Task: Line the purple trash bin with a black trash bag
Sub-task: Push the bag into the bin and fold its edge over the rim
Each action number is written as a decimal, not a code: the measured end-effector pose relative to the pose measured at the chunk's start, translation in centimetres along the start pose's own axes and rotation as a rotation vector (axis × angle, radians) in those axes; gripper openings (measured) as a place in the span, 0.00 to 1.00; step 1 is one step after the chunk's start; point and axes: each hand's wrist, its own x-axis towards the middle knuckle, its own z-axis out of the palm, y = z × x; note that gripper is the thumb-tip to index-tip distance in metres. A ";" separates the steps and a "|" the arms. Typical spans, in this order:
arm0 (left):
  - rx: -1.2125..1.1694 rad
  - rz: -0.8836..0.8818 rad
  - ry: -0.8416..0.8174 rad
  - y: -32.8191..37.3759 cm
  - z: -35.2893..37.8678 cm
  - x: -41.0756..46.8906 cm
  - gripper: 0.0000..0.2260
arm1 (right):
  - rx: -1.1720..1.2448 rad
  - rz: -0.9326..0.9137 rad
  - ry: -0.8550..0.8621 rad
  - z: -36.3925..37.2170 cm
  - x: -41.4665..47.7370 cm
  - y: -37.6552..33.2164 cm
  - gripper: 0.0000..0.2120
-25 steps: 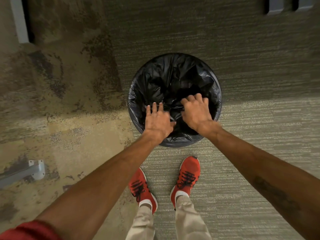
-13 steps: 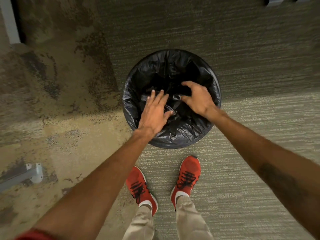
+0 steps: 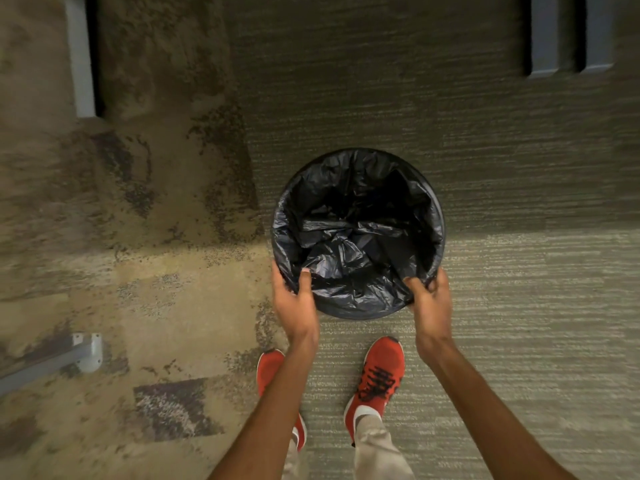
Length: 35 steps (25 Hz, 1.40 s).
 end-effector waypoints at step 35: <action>-0.356 -0.012 0.192 5.4 -36.0 26.5 0.18 | -0.023 -0.047 -0.432 44.2 -9.0 1.2 0.21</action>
